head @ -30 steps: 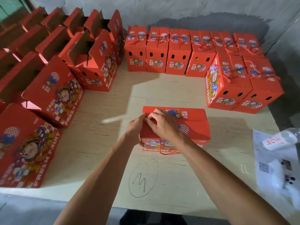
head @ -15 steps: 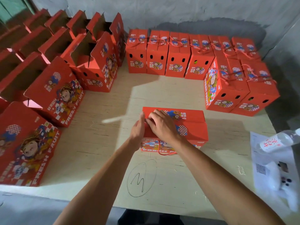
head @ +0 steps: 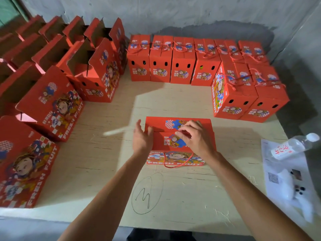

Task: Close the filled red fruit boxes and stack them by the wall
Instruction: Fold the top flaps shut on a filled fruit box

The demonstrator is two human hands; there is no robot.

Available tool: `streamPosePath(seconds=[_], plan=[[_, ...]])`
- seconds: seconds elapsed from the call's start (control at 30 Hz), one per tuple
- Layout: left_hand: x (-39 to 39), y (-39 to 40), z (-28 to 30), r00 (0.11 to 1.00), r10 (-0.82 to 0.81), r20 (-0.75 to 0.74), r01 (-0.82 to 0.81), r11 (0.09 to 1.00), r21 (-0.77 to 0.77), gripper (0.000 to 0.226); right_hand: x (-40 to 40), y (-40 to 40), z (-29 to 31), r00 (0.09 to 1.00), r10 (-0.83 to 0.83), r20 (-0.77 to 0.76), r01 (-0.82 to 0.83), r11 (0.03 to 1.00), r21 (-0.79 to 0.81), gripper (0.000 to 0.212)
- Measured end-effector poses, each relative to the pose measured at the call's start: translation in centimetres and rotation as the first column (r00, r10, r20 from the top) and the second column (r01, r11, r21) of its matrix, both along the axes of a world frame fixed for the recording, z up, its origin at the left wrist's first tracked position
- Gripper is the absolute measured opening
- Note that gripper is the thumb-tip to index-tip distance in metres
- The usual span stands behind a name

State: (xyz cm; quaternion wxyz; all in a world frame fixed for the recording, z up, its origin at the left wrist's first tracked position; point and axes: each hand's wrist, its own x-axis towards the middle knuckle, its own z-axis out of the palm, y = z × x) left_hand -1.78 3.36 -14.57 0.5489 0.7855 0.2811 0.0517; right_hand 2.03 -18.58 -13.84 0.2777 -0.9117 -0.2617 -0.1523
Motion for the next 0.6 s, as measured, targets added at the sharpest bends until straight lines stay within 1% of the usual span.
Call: streamPosePath(seconds=[0.03,0.07,0.1,0.13,0.17,0.23,0.27,0.33,0.37,0.47,0.5,0.6], plan=[[0.0,-0.5,0.2,1.0,-0.028,0.014,0.024,0.966,0.257,0.048,-0.1,-0.1,-0.1,1.0,-0.012,-0.002,0.012,1.0,0.003,0.028],[0.0,-0.9,0.4,0.997,-0.07,0.032,0.046,0.876,0.48,0.041,-0.2,-0.1,-0.2,1.0,-0.016,0.009,0.016,1.0,0.004,0.029],[0.1,-1.2,0.5,0.988,-0.142,0.055,0.077,0.78,0.621,0.035,-0.3,0.2,-0.1,1.0,-0.02,0.016,0.02,1.0,0.0,0.03],[0.1,-1.3,0.4,0.97,-0.234,0.066,0.12,0.698,0.706,0.029,-0.3,0.3,-0.1,0.999,-0.03,0.019,0.031,0.999,-0.011,0.031],[0.1,-1.3,0.3,0.948,-0.309,0.076,0.158,0.665,0.73,0.023,-0.2,0.4,-0.2,0.999,-0.048,0.026,0.049,0.998,-0.025,0.032],[0.3,-0.9,0.1,0.911,-0.398,0.104,0.211,0.669,0.713,0.012,-0.2,0.4,-0.5,0.995,-0.091,0.034,0.092,0.995,-0.04,0.032],[0.3,-0.8,0.1,0.897,-0.429,0.106,0.229,0.657,0.718,0.016,-0.2,0.4,-0.8,0.994,-0.105,0.036,0.107,0.993,-0.041,0.031],[0.5,-0.8,0.1,0.875,-0.476,0.081,0.242,0.578,0.78,0.025,-0.1,0.8,-0.8,0.992,-0.114,0.055,0.117,0.992,-0.043,0.03],[0.6,-0.8,0.1,0.873,-0.48,0.082,0.237,0.566,0.79,0.027,0.0,0.9,-0.9,0.993,-0.106,0.057,0.109,0.993,-0.048,0.029],[0.5,-0.5,-0.2,0.872,-0.476,0.118,0.224,0.6,0.768,0.03,0.0,0.2,-1.1,0.998,-0.042,0.046,0.043,0.998,-0.037,0.027],[0.5,-0.4,-0.2,0.871,-0.475,0.124,0.226,0.612,0.758,0.03,0.1,-0.7,-1.0,0.996,-0.067,0.053,0.069,0.997,-0.035,0.027],[0.8,-0.5,-0.4,0.878,-0.468,0.105,0.238,0.616,0.751,0.032,0.2,-3.8,-0.8,0.968,-0.237,0.083,0.239,0.971,-0.015,0.034]])
